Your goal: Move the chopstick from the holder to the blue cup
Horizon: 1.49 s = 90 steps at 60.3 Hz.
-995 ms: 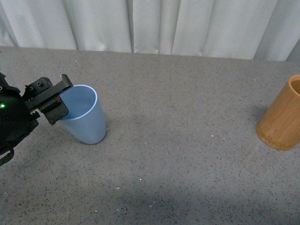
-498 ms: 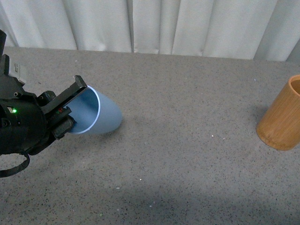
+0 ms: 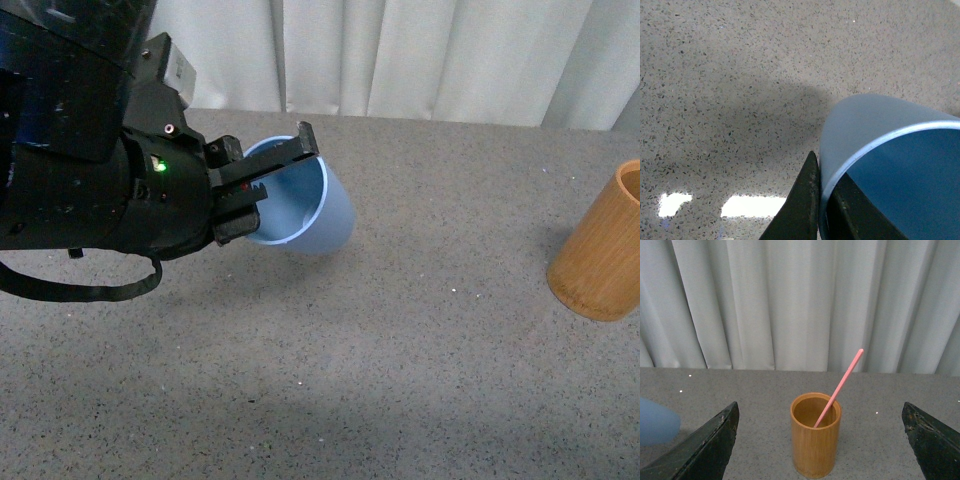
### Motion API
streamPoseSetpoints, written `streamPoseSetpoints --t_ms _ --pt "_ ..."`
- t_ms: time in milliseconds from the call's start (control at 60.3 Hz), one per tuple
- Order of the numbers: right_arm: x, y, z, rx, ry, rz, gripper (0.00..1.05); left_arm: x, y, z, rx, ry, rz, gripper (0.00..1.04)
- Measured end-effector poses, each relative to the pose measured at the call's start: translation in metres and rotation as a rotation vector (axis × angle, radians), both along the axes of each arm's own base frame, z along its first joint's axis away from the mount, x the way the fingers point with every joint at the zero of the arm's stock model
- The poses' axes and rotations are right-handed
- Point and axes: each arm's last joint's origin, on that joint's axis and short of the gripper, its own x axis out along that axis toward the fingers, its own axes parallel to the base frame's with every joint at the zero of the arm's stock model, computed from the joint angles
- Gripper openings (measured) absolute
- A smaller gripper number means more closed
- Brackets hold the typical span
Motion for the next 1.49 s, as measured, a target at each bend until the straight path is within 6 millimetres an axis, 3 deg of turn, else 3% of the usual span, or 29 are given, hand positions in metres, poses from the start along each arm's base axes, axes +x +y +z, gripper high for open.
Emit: streamPoseSetpoints --t_ms 348,1078,1360,1493 --pt "0.000 0.000 0.000 0.000 0.000 0.000 0.95 -0.002 -0.021 -0.008 0.142 0.011 -0.102 0.04" --pt "0.000 0.000 0.000 0.000 0.000 0.000 0.95 -0.006 -0.026 -0.016 0.232 0.052 -0.143 0.04" --pt "0.000 0.000 0.000 0.000 0.000 0.000 0.95 -0.005 -0.030 -0.014 0.226 0.050 -0.157 0.44" --pt "0.000 0.000 0.000 0.000 0.000 0.000 0.95 -0.003 -0.033 -0.009 0.222 0.043 -0.159 0.69"
